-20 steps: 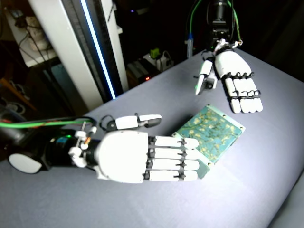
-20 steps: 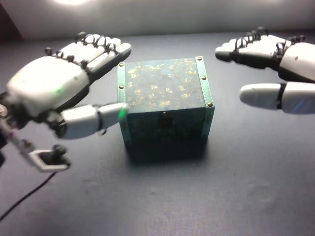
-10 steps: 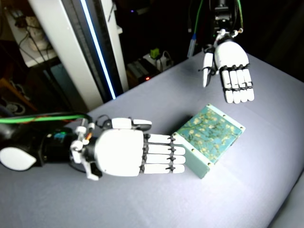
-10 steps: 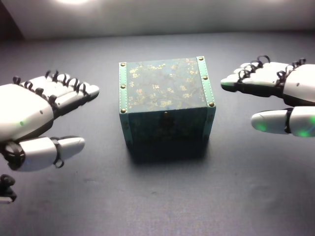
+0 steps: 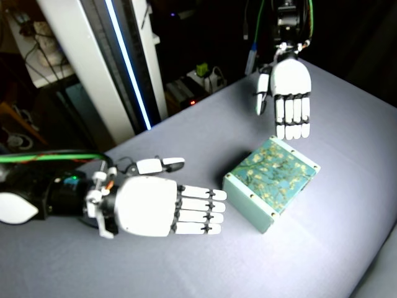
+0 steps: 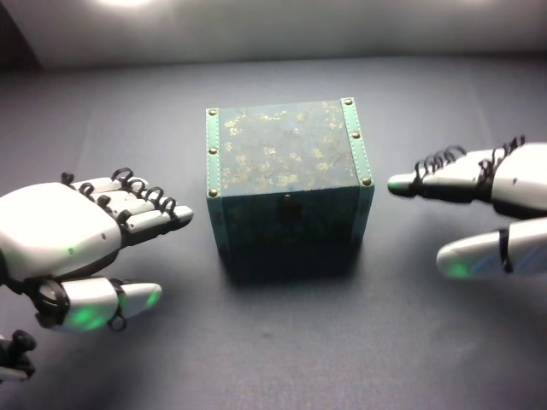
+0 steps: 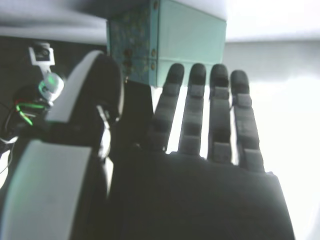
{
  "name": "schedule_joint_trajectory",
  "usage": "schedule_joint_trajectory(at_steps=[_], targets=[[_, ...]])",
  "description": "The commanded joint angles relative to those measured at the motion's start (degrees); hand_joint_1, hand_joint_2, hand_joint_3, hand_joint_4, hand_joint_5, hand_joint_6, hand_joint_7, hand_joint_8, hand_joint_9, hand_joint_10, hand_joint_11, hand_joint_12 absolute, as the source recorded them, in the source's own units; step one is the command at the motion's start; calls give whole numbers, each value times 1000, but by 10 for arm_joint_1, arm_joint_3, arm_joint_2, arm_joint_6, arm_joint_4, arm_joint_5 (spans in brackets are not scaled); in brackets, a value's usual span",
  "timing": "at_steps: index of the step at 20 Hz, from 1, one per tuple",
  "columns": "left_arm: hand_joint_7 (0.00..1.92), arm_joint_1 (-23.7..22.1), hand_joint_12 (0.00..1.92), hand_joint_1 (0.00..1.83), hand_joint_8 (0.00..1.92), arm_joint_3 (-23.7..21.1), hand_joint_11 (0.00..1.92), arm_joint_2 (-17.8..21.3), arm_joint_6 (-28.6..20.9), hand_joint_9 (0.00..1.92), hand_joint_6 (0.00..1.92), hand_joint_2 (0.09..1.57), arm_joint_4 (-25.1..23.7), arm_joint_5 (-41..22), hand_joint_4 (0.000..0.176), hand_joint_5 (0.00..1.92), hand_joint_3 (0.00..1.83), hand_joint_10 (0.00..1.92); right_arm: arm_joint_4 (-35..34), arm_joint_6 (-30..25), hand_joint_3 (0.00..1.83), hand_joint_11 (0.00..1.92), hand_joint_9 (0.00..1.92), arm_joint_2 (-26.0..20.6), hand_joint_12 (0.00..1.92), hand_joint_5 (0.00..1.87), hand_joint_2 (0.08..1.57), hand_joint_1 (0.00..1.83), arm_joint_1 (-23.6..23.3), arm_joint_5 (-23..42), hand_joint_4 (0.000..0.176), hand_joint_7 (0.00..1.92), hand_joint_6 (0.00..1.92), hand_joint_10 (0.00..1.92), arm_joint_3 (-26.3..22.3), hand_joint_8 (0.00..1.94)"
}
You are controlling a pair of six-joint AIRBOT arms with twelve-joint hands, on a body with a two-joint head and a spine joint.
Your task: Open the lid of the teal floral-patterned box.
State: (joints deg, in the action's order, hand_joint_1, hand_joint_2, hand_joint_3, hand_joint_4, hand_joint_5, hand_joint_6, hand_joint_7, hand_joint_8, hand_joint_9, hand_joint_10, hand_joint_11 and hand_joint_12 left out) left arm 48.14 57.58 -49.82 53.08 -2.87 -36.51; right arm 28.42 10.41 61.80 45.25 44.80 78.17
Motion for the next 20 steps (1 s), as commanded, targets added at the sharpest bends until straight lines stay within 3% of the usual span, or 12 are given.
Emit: schedule_joint_trajectory(at_steps=[1, 3, 4, 5, 6, 7, 8, 10, 12, 15, 19, 20], targets=[[117, -10, 37, 171, 0, 4, 87, -6, -1, 161, 1, 1448, -3, -52, 0, 85, 0, 0, -15, -7, 20, 152, 151, 1, 124, 54, 1247, 0, -3, 52, 0, 112, 0, 2, 3, 1], [96, -23, 37, 176, 0, 14, 98, -22, -1, 119, 0, 1448, -11, -39, 0, 65, 0, 0, -9, -9, 0, 149, 193, 7, 287, 23, 1303, 0, -3, 48, 11, 127, 2, 14, 7, 7], [80, -28, 30, 177, 0, 19, 82, -30, -1, 100, 0, 1461, -12, -37, 0, 32, 5, 0, -8, -9, 0, 90, 253, 10, 602, 34, 1345, 0, -3, 46, 45, 169, 0, 4, 10, 2], [75, -32, 44, 180, 0, 23, 113, -35, -1, 128, 0, 1474, -12, -37, 0, 6, 9, 12, -7, -9, 0, 46, 283, 13, 841, 60, 1376, 0, -3, 45, 43, 178, 0, 2, 11, 1], [59, -36, 39, 182, 0, 26, 99, -39, -1, 102, 0, 1480, -11, -38, 0, 0, 10, 2, -7, -9, 3, 8, 267, 14, 884, 64, 1393, 0, -3, 45, 29, 160, 0, 0, 11, 0], [34, -38, 61, 133, 0, 27, 140, -41, -1, 153, 0, 1486, -11, -40, 0, 0, 9, 14, -8, -9, 0, 1, 247, 15, 788, 86, 1380, 0, -5, 45, 7, 163, 6, 1, 11, 2], [9, -39, 63, 71, 1, 28, 132, -41, -1, 164, 0, 1497, -10, -43, 0, 0, 10, 10, -7, -9, 0, 3, 249, 17, 767, 91, 1364, 0, -9, 46, 5, 170, 7, 4, 11, 4], [0, -39, 53, 2, 0, 28, 97, -41, -1, 58, 0, 1473, -4, -55, 0, 0, 0, 0, -5, -9, 1, 55, 229, 22, 657, 81, 1353, 0, -17, 50, 20, 165, 0, 9, 13, 3], [0, -41, 69, 0, 0, 28, 133, -41, -1, 78, 0, 1464, -1, -64, 0, 0, 0, 11, -4, -9, 0, 7, 172, 26, 575, 75, 1322, 0, -25, 58, 0, 112, 1, 2, 13, 1], [90, -43, 130, 0, 8, 29, 229, -42, -1, 198, 7, 1473, -2, -66, 0, 18, 0, 14, -1, -9, 0, 7, 121, 32, 385, 50, 1293, 0, -33, 72, 0, 66, 1, 1, 11, 0], [118, -43, 153, 0, 0, 28, 187, -42, -2, 204, 0, 1455, -1, -74, 0, 65, 0, 0, -11, -9, 9, 108, 191, 32, 388, 78, 1388, 0, -38, 92, 0, 113, 5, 10, 9, 6], [122, -43, 162, 0, 2, 28, 202, -42, -4, 223, 0, 1456, 0, -80, 0, 52, 0, 9, -18, -9, 0, 30, 132, 32, 352, 85, 1365, 0, -38, 98, 0, 107, 6, 1, 9, 2]])
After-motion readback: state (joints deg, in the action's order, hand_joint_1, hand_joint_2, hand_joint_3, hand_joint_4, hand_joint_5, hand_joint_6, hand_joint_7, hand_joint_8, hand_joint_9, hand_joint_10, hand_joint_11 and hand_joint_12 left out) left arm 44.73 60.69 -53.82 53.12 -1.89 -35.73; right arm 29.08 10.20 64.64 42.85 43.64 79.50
